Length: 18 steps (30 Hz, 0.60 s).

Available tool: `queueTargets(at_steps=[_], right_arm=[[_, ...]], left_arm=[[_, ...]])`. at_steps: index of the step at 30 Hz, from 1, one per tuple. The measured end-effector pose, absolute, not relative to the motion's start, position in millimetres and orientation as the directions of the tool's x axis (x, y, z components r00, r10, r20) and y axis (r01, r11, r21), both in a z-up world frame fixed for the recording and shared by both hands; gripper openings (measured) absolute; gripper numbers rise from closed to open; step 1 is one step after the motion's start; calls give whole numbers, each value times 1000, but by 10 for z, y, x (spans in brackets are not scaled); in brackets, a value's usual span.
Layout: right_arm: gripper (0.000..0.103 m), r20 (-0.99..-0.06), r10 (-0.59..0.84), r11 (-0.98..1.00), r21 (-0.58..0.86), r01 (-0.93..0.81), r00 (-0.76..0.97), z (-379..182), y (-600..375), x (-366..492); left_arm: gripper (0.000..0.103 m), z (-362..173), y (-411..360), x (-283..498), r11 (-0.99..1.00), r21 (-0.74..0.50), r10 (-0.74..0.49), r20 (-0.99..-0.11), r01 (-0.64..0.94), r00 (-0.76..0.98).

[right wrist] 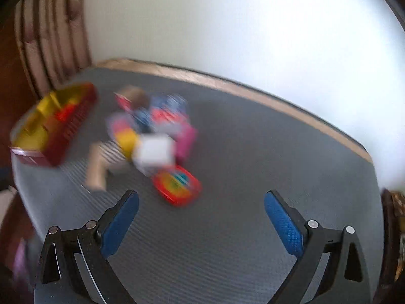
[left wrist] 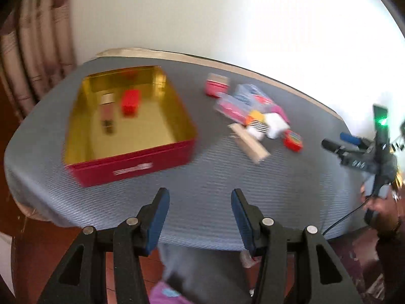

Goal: Organize rigid objects
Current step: 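Move the left gripper back and grasp the gold lighter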

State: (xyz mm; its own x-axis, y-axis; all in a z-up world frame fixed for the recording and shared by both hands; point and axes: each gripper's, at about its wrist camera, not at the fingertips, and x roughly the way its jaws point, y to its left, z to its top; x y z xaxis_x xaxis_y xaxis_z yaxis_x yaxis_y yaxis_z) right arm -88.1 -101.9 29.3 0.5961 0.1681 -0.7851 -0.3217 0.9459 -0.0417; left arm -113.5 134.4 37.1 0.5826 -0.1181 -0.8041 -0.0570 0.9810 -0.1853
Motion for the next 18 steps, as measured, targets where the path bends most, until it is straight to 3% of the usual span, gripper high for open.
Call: queueTargets(at_steps=[10, 18], right_arm=[[99, -806, 251, 964, 158, -213, 536, -178, -1659, -940], [101, -794, 270, 955, 147, -259, 545, -224, -1557, -1009]], left_arm=[[52, 166, 705, -105, 956, -290, -280, -862, 42, 423], [52, -229, 648, 393, 949, -317, -301, -909, -6, 288]])
